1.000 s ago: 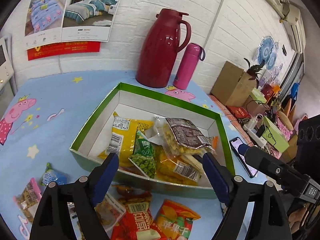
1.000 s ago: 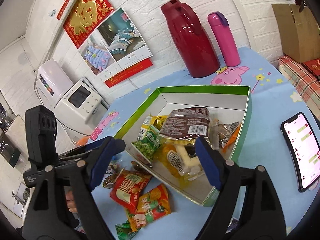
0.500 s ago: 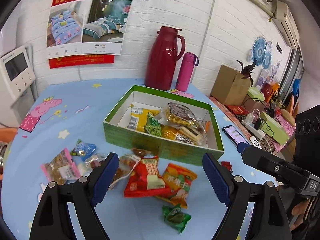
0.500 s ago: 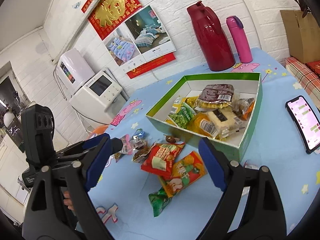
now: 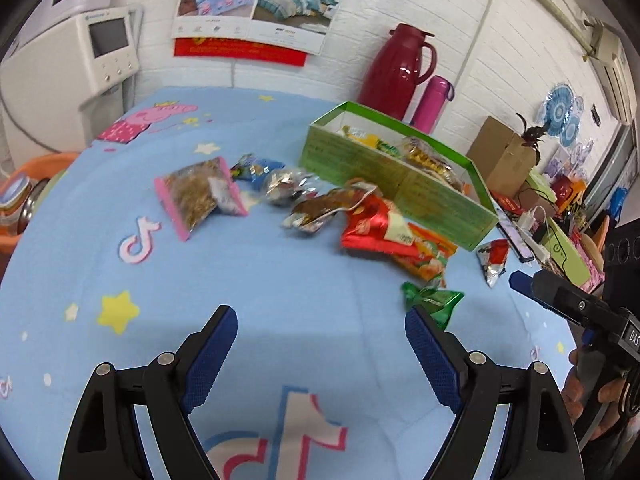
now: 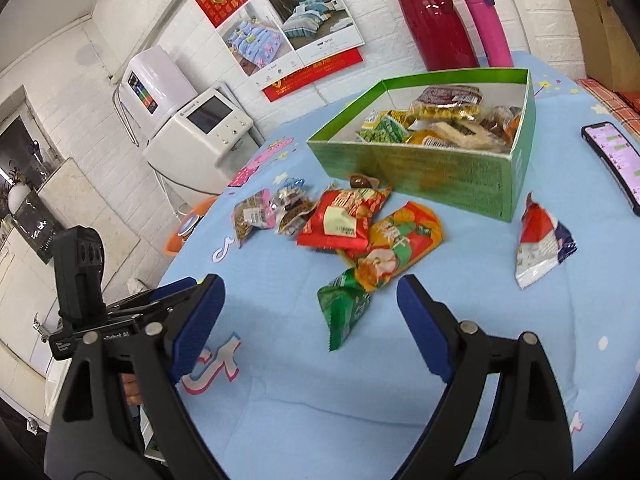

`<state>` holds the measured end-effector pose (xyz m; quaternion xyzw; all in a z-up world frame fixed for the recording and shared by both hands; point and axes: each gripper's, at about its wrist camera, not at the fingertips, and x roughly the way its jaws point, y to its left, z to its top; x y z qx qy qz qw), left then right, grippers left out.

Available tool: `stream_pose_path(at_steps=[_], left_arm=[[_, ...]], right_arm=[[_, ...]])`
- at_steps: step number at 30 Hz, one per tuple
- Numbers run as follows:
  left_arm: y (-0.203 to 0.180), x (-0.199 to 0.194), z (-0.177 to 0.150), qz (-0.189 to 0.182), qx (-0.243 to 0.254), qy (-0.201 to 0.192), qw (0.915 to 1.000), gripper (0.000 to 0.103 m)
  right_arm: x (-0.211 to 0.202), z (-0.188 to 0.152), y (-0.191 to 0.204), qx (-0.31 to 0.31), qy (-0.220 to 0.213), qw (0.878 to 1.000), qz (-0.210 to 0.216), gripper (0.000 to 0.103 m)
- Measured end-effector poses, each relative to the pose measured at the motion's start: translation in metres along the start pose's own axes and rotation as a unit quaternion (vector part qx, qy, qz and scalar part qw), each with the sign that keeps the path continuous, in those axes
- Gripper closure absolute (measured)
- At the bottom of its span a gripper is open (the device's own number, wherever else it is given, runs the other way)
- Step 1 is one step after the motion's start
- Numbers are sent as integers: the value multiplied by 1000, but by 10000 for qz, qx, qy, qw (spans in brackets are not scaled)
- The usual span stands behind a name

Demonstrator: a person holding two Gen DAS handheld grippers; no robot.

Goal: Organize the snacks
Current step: 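Grasp the pink-edged nut bag with both grippers and lift it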

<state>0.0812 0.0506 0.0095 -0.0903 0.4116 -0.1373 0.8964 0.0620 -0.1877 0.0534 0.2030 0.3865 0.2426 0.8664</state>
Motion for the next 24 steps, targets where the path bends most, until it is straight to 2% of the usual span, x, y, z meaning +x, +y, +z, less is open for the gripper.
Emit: stream_pose_path(at_steps=[4, 8, 11, 17, 20, 21, 23, 24], left_arm=[[36, 0, -3, 255, -335, 104, 9991, 15], [66, 2, 15, 410, -512, 56, 9978, 15], [84, 12, 42, 384, -586, -67, 9975, 15], [107, 56, 101, 196, -764, -94, 9968, 15], [112, 86, 114, 387, -737, 89, 9965, 16], [115, 97, 115, 493, -735, 215, 9958, 16], [119, 114, 110, 459, -743, 507, 9949, 34], [119, 113, 106, 375, -719, 395, 9959, 35]], right_arm=[[24, -4, 13, -49, 255, 9995, 180, 15], [45, -1, 28, -136, 394, 9985, 344, 15], [57, -2, 37, -173, 488, 9978, 412, 15], [65, -7, 40, -117, 582, 9978, 301, 15], [63, -7, 37, -34, 563, 9981, 231, 15], [62, -7, 36, -25, 562, 9982, 201, 15], [62, -8, 34, -21, 564, 9983, 169, 15], [62, -8, 33, -11, 569, 9982, 165, 15]])
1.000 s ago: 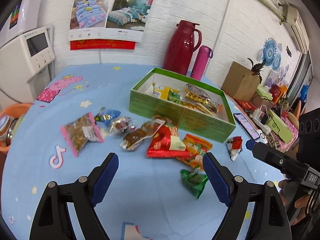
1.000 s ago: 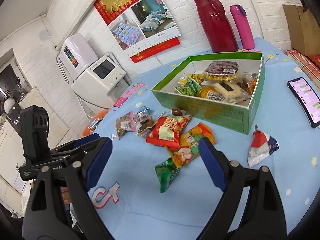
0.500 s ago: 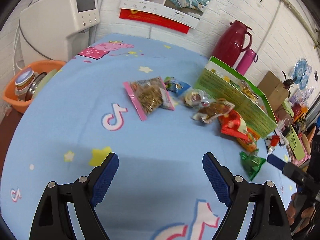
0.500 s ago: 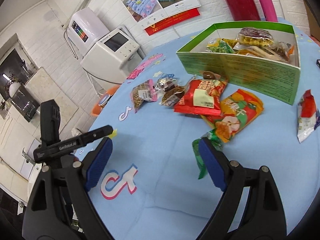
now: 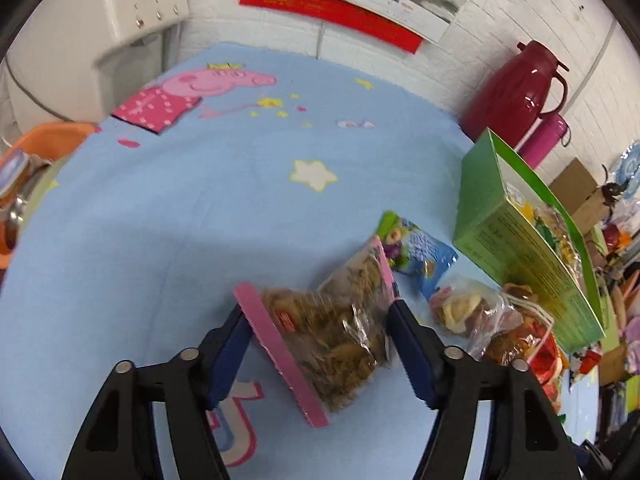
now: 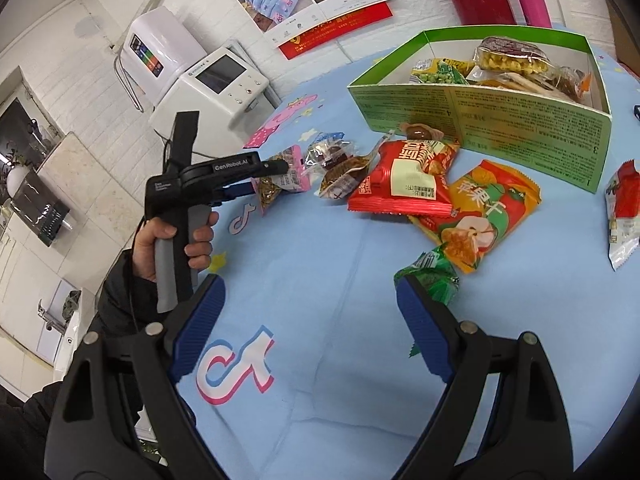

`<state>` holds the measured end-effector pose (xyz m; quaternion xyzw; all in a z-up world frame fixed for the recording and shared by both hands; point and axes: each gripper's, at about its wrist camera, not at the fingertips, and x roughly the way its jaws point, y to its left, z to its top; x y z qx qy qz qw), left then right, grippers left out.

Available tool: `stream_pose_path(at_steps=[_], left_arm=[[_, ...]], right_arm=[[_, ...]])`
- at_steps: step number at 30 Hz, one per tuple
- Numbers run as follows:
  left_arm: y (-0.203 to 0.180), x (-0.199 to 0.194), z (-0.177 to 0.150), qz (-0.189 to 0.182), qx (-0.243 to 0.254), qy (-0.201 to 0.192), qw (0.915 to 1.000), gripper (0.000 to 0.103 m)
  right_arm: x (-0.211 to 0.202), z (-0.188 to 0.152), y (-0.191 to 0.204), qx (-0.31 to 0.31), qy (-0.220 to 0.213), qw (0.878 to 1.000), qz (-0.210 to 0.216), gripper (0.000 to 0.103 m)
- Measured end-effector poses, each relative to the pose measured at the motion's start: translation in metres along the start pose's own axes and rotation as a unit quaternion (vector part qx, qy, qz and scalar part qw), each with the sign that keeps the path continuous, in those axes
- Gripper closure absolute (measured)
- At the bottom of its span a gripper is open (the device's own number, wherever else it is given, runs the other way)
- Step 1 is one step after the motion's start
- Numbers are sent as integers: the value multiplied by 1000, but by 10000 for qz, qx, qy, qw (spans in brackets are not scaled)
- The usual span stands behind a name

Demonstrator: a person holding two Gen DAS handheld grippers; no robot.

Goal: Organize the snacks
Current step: 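Grasp the pink-edged nut bag with both grippers and lift it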

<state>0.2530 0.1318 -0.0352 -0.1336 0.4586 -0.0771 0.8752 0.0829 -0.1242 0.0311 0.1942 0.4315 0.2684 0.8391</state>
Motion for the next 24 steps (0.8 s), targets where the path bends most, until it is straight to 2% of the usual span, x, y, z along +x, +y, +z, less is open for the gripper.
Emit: stream_pose_path(at_steps=[5, 10, 12, 15, 18, 24], left_arm=[[-18, -13, -30, -354, 563, 186, 9976, 36], [-57, -35, -80, -1039, 1354, 614, 9834, 36], [-69, -45, -98, -1111, 1521, 695, 9796, 36], [-68, -62, -110, -1208, 1378, 578, 9814, 36], [-51, -73, -111, -1476, 916, 560, 9832, 36], [-18, -73, -116, -1883, 195, 641, 9798, 36]], right_arm=[[1, -1, -2, 12, 27, 10000, 52, 15], [4, -7, 1, -99, 130, 9997, 156, 16], [6, -10, 3, -171, 212, 9995, 181, 19], [12, -15, 8, -352, 395, 9983, 256, 25], [22, -15, 18, -574, 561, 9961, 355, 31], [52, -12, 29, -906, 892, 9912, 357, 32]])
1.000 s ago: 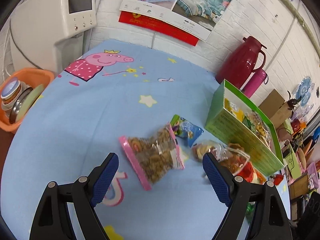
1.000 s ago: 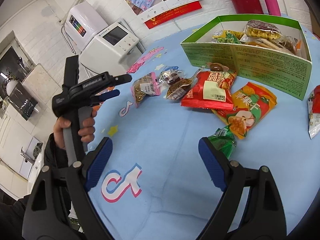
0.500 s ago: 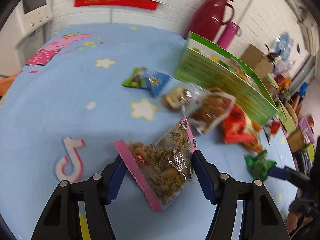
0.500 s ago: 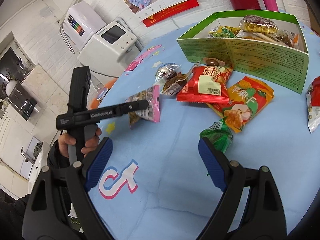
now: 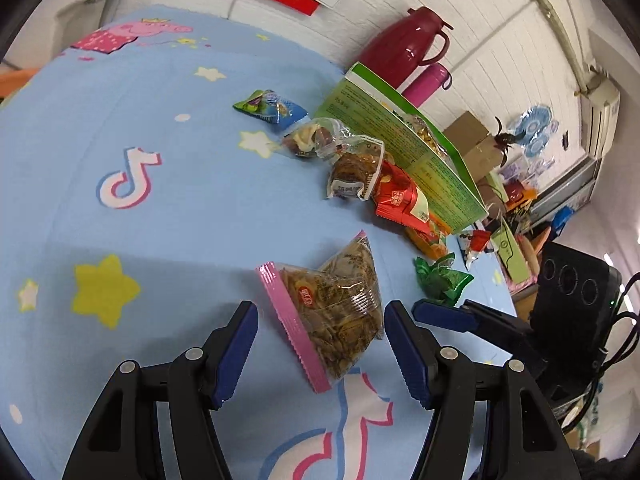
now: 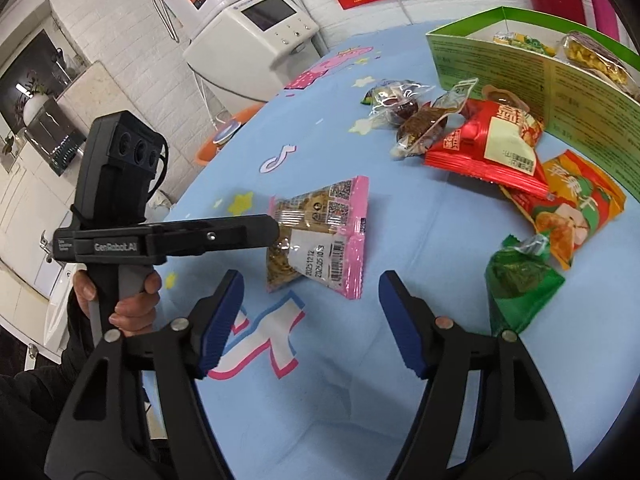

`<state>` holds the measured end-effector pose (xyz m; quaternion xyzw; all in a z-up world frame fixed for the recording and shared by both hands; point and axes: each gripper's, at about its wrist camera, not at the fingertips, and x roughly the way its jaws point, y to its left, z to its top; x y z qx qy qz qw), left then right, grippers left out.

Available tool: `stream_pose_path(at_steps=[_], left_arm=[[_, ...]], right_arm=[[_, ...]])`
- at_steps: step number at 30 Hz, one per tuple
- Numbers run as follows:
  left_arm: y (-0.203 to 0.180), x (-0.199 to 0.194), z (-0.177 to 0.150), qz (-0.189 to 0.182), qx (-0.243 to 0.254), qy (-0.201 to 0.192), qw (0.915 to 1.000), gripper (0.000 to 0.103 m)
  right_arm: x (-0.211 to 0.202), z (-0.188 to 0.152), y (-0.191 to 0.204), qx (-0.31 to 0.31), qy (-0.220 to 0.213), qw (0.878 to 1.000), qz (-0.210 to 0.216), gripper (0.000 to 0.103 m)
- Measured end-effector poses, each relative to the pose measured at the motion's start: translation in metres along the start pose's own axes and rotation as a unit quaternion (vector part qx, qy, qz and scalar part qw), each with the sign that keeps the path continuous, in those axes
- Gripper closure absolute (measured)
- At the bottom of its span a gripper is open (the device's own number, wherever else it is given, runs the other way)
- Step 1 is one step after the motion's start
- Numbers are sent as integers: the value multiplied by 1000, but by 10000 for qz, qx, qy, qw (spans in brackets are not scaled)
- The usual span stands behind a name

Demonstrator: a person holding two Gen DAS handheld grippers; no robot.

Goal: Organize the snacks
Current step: 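Grasp the pink-edged nut bag with both grippers and lift it, then carry the pink-edged nut bag into the green box and open both grippers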

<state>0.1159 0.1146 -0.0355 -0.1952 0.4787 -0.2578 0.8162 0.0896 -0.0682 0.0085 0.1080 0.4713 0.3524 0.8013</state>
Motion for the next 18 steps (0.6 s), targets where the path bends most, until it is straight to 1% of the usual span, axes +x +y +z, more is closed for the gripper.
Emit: stream_pose_path(at_steps=[3, 6, 8, 11, 12, 13, 14, 15, 16, 17, 18], left_arm=[[3, 2, -1, -77, -38, 2, 10000, 36], [0, 8, 0, -139, 34, 24, 9999, 36], [1, 10, 3, -208, 61, 36, 9998, 36], [-1, 14, 4, -231, 189, 32, 9995, 44], [-1, 16, 5, -274, 196, 59, 9994, 49], [-1, 17, 5, -267, 192, 29, 9995, 50], [-3, 17, 5, -210, 227, -2, 9995, 50], [-4, 17, 5, -204, 240, -22, 9995, 52], [-6, 17, 4, -228, 213, -22, 9995, 53], [-7, 17, 3, -267, 196, -14, 9994, 53], [-11, 16, 1, -309, 195, -2, 9993, 54]], right_arm=[[13, 6, -3, -84, 176, 9998, -54, 32], [23, 13, -5, -208, 312, 9993, 12, 32], [28, 16, -2, -397, 377, 9985, 28, 32], [37, 19, 4, -727, 387, 9966, 22, 32], [39, 19, 7, -890, 372, 9953, -28, 37], [40, 18, 9, -952, 320, 9949, -105, 39], [40, 17, 9, -928, 281, 9952, -149, 41], [39, 16, 9, -880, 250, 9957, -160, 44], [38, 14, 8, -792, 225, 9965, -132, 44], [35, 12, 7, -696, 206, 9973, -59, 50], [31, 9, 7, -639, 184, 9978, -38, 52]])
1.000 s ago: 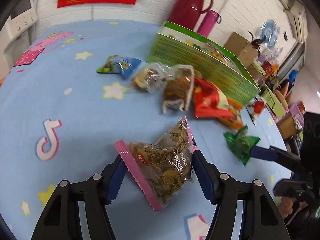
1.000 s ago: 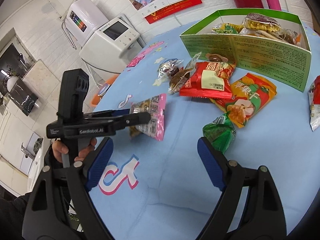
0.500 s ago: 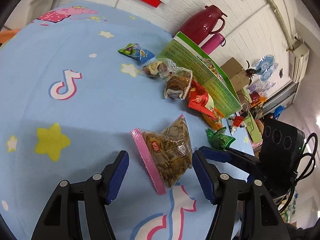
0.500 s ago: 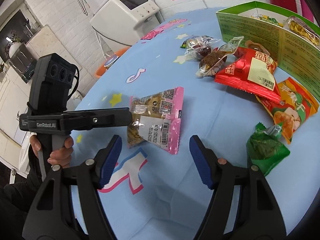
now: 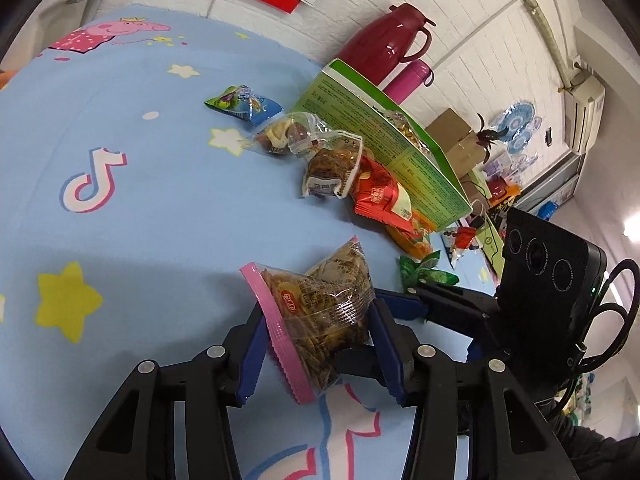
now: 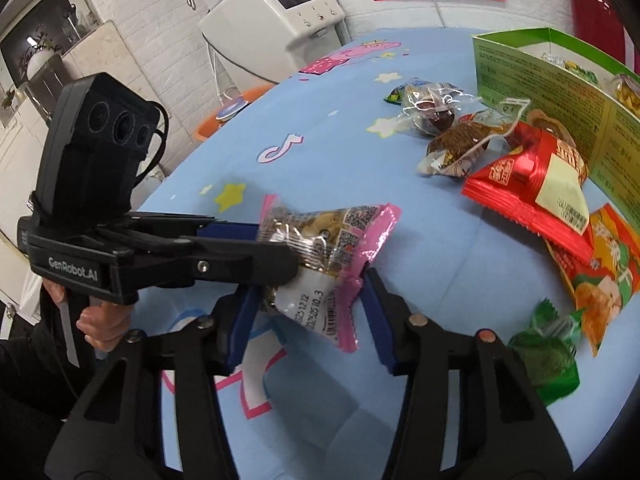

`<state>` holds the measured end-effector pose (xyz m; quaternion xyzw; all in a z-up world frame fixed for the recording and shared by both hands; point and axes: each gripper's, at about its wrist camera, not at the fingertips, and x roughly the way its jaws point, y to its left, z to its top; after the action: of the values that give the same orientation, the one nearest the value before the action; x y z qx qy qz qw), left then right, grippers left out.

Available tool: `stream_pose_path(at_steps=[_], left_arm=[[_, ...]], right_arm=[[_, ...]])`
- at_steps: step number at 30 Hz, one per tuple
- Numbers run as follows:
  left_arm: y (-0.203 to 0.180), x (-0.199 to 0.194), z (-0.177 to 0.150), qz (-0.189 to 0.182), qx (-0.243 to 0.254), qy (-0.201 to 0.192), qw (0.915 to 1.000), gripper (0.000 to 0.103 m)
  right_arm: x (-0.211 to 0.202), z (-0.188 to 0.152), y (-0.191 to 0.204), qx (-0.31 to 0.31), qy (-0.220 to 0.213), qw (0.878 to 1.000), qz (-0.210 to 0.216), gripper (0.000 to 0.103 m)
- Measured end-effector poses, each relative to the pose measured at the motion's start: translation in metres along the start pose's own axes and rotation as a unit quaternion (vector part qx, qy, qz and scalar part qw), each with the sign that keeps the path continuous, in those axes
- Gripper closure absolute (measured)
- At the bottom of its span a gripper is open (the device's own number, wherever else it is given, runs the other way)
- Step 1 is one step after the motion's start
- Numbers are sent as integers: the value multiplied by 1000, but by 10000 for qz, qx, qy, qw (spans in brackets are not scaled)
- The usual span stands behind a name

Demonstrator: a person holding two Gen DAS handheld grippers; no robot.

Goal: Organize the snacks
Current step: 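Carry the pink-edged nut bag into the green box and open both grippers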

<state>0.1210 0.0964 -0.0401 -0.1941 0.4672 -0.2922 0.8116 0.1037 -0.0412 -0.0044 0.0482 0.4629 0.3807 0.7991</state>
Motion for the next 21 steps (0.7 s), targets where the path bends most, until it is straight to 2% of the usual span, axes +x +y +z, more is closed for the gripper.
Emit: stream_pose_path(at_steps=[5, 9, 15, 21], left_arm=[[-28, -8, -3, -67, 253, -91, 9996, 54], [-63, -15, 9, -181, 601, -224, 9978, 54], [-121, -14, 41, -340, 1168, -398, 9918, 54], [-170, 11, 83, -554, 1581, -369, 9852, 54]], right_arm=[[-30, -7, 5, 42, -298, 9995, -84, 53], [-64, -4, 7, 64, -683, 9974, -239, 53], [-118, 6, -10, 260, -1314, 9902, -400, 53], [-164, 18, -38, 447, -1763, 9797, -848, 53]])
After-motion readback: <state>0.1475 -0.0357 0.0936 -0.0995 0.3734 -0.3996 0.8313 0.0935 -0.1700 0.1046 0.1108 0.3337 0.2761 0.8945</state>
